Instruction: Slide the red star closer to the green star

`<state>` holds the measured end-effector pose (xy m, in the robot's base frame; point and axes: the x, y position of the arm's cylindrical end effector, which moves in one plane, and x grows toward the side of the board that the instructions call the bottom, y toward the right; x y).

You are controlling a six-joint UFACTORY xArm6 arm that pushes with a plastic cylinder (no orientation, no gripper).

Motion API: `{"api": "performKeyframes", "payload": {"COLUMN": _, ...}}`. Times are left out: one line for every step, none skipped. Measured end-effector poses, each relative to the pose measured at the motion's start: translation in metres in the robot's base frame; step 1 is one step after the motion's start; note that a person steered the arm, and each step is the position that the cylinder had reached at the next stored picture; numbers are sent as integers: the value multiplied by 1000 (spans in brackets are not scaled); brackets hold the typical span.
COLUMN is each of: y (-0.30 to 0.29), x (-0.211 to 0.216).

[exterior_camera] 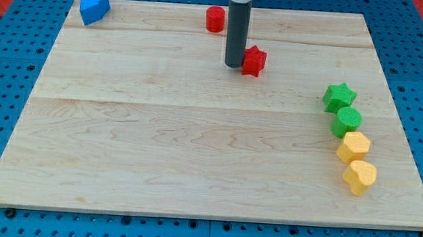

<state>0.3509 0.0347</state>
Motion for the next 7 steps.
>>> {"api": "performKeyframes", "payload": {"y": 10, "x": -4}}
{"api": "performKeyframes", "payload": {"y": 10, "x": -30}}
{"api": "performKeyframes", "payload": {"y": 21, "x": -35}}
{"api": "performKeyframes", "payload": {"y": 38, "x": -20}}
{"api": "performKeyframes", "payload": {"y": 51, "x": 2}}
{"api": "performKeyframes", "payload": {"y": 59, "x": 8}}
{"api": "performKeyframes", "payload": {"y": 60, "x": 10}}
